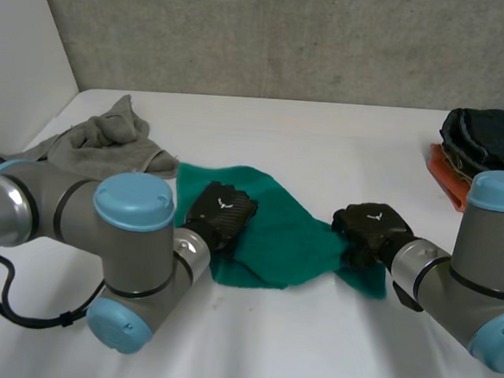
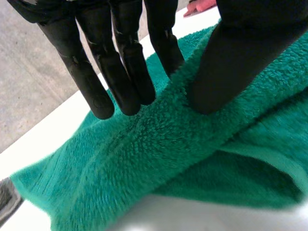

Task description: Fold the laundry.

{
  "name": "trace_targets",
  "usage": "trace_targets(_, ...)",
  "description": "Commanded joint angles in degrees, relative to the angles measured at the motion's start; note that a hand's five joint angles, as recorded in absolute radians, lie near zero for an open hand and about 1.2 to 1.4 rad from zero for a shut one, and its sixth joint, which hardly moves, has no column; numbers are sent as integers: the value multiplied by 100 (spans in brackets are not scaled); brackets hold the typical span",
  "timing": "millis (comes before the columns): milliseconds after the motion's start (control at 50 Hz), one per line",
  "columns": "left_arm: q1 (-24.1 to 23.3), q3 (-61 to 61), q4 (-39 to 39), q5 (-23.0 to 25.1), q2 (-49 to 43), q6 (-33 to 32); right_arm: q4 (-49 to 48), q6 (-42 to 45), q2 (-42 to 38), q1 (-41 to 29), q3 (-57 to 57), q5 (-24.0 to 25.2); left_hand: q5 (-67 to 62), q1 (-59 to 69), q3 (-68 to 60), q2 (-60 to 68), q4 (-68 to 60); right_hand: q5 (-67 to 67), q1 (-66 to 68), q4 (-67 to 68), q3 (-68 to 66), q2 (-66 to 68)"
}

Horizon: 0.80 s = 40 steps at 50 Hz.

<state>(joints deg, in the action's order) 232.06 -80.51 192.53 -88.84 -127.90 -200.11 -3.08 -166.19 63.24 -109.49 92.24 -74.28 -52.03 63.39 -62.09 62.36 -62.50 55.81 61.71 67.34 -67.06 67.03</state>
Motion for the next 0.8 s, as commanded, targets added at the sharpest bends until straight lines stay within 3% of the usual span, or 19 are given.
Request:
trace_targets(20, -231, 114, 39, -37, 98, 42, -149, 157, 495, 59, -4, -166, -1797, 1661, -1791, 1764, -1750, 1419, 1829, 1266, -1294, 1297)
trace_targets(180, -346, -176, 57, -81, 1538, 279, -158, 1228, 1594, 59, -328, -289, -1797, 1661, -1791, 1764, -1750, 1419, 1829, 1266, -1294, 1297)
trace_targets(340, -319, -229, 66, -81, 2603, 1351, -158, 1687, 1920, -28, -1392, -280, -1797, 1661, -1791, 1764, -1750, 1419, 1829, 1266, -1294, 1297)
trace_targets(400, -328, -272, 22, -90, 2586, 1492, -228, 1695, 1727, -29, -1699, -228, -1797, 1661, -1791, 1764, -1750, 1419, 1829, 1266, -1294, 1297)
trace_targets(580, -319, -598, -13, -90, 2042, 1519, -843, 1800, -133, -616, -2333, -237, -1797, 1661, -1791, 1764, -1750, 1419, 1829, 1266, -1294, 1297)
trace_targets(620, -311, -580, 4, -99, 1840, 1519, -870, 1871, -487, -679, -2403, -280, -1797, 1661, -1791, 1764, -1750, -27, 383, -180, 152, -149)
trace_targets(640, -310, -563, 4, -99, 1734, 1519, -870, 1932, -784, -705, -2473, -324, -1797, 1661, -1791, 1764, -1750, -2586, -2176, -2739, 2711, -2708)
trace_targets(680, -302, -510, -22, -169, 1461, 1510, -861, 1994, -1023, -705, -2526, -342, -1797, 1661, -1791, 1764, -1750, -5122, -4712, -5275, 5247, -5244)
trace_targets(800, -232, -413, -75, -713, 1206, 1492, -765, 1959, -973, -731, -2466, -788, -1797, 1661, -1791, 1764, -1750, -5581, -5171, -5734, 5706, -5703)
